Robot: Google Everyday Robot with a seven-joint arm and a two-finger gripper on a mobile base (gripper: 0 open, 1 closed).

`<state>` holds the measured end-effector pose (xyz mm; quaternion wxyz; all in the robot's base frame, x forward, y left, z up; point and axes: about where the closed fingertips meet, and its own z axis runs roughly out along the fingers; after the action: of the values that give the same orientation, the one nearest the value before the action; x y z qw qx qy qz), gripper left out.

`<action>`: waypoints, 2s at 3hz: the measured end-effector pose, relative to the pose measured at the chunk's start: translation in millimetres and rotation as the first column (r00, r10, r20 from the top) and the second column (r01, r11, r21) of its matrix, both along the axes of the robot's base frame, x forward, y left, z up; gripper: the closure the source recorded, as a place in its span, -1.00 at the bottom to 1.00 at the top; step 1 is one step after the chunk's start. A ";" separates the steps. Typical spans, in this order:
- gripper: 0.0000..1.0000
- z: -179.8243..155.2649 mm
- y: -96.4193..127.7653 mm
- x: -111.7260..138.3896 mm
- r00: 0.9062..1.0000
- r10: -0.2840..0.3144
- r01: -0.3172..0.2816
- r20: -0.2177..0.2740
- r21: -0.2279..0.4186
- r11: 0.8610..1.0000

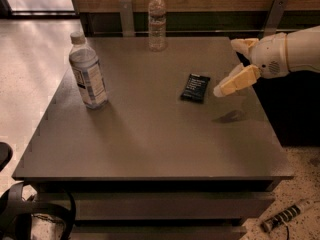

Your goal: Pick rxbar blueberry

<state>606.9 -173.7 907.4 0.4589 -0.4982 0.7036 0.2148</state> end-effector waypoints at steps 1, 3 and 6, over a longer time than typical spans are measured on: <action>-1.00 -9.9 4.4 13.2 1.000 -0.020 0.020 -0.007 0.043 0.999; -1.00 -26.3 16.1 34.0 1.000 0.006 -0.005 -0.016 0.084 0.996; -1.00 -91.5 42.2 56.9 0.997 0.078 -0.070 -0.028 0.217 0.974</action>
Offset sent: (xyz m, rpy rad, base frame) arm 0.0116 0.0038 -0.0088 0.0388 0.0060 -0.0177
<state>663.9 -131.6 815.9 0.4893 -0.4673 0.6651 0.3160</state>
